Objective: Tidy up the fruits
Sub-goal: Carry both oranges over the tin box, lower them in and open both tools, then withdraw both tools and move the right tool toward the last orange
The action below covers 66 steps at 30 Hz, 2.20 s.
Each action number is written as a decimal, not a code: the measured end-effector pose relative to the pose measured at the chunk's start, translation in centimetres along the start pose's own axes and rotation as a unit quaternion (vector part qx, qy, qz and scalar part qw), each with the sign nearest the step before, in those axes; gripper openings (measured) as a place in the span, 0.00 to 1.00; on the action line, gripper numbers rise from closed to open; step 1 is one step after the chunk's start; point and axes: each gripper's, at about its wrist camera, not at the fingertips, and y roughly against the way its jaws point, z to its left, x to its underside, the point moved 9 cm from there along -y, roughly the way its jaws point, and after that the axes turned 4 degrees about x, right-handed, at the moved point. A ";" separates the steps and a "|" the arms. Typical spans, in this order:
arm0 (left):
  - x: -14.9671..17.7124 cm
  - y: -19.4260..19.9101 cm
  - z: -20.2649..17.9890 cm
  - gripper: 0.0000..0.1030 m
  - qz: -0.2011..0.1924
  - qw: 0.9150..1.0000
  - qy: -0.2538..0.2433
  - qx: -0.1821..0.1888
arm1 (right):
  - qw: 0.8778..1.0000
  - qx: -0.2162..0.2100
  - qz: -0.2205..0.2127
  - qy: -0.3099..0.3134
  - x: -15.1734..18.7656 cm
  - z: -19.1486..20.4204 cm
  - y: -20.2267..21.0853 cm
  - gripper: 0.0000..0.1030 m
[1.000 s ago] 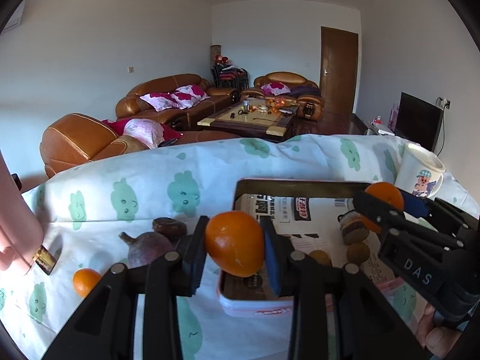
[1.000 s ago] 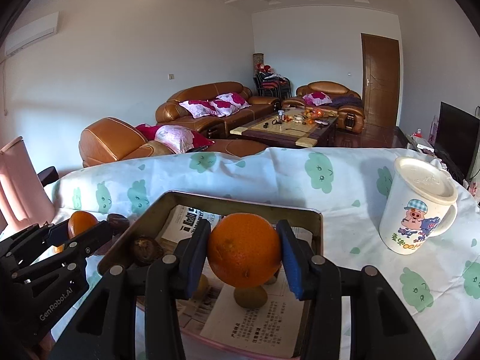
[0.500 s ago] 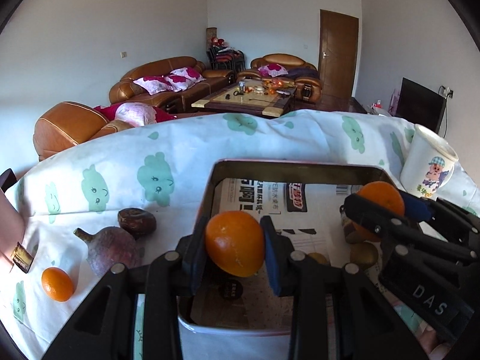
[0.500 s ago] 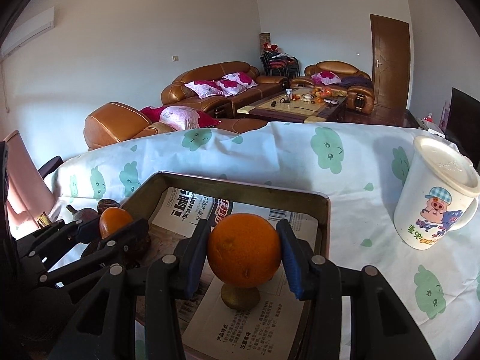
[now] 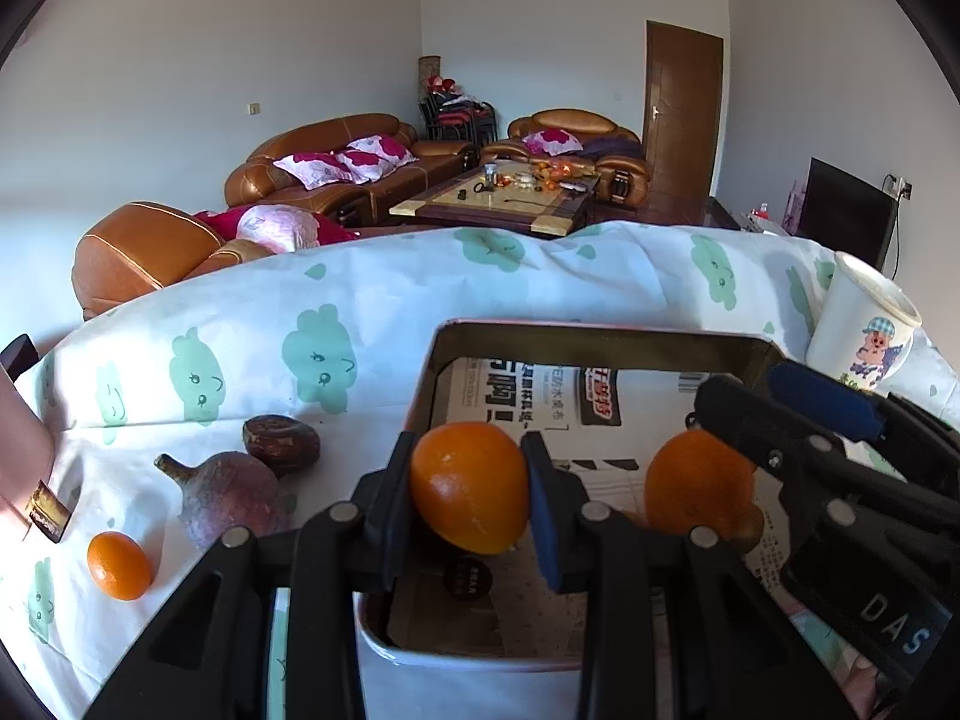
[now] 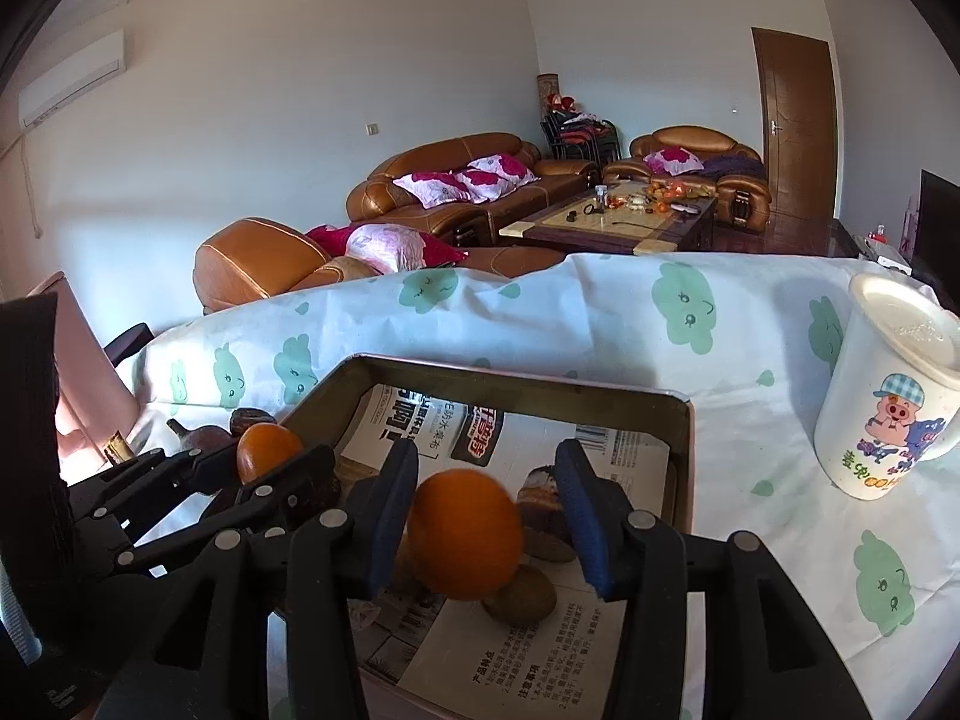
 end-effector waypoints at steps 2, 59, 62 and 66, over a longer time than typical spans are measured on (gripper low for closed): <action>-0.1 0.1 0.0 0.36 -0.004 1.000 0.000 0.001 | 1.000 0.004 -0.009 -0.001 -0.2 -0.1 0.4 0.61; 8.4 10.4 28.5 0.94 0.013 0.974 0.121 -0.190 | 0.991 -0.091 0.029 0.096 4.8 23.3 0.5 0.71; 8.8 10.5 28.9 0.94 0.030 0.973 0.110 -0.202 | 0.987 -0.107 0.062 0.101 5.0 25.3 -1.7 0.71; 9.6 10.4 29.8 0.92 0.048 0.968 0.106 -0.221 | 0.980 -0.127 0.109 0.107 5.9 27.5 -4.3 0.69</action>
